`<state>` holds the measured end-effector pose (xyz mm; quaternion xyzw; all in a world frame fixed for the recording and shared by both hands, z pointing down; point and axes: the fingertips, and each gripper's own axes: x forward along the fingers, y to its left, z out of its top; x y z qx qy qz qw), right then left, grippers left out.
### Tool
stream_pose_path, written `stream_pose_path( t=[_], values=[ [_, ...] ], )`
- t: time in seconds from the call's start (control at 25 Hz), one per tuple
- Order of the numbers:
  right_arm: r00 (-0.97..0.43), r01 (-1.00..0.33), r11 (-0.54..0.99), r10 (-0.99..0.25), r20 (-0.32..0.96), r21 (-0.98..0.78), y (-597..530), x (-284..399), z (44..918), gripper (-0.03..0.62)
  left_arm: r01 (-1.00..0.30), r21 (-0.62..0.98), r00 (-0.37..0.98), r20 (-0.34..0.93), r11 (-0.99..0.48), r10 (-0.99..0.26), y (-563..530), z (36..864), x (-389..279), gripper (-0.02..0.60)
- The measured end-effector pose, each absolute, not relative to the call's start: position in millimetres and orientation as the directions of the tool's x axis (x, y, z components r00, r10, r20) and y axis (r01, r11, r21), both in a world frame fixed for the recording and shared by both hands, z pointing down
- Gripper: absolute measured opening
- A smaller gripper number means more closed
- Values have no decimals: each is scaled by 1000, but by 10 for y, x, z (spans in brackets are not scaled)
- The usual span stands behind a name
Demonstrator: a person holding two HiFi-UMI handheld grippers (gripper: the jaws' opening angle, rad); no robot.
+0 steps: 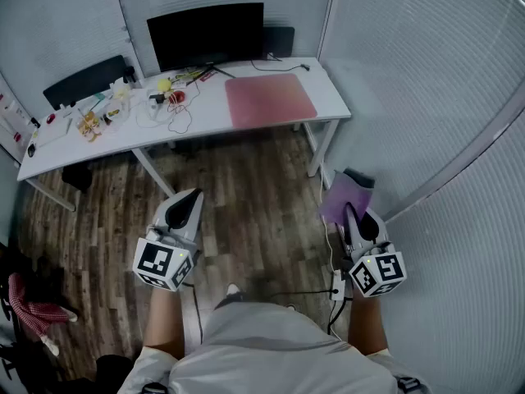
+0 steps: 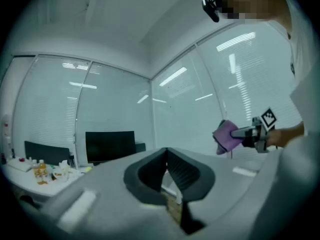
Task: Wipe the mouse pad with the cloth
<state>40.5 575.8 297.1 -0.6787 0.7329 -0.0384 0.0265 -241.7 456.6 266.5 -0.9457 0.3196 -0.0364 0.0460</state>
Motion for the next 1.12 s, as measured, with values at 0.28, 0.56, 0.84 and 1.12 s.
stream_pose_path(
  t=[0.28, 0.56, 0.84, 1.12],
  values=[
    [-83, -992, 80, -996, 28, -94, 5609, 302, 3017, 46, -601, -79, 796, 27, -795, -605, 4429, 2681, -2505, 2],
    [-84, -989, 80, -996, 24, -126, 5453, 192, 3055, 46, -599, -88, 796, 33, -796, -604, 4283, 2735, -2639, 3],
    [-106, -979, 108, -994, -22, -175, 5126, -124, 3009, 49, -614, -59, 787, 33, -787, -616, 3974, 2775, -3006, 2],
    [-124, -981, 122, -992, 4, -149, 4607, -628, 3059, 50, -630, 0, 777, 15, -777, -630, 3538, 2940, -3497, 2]
  ],
)
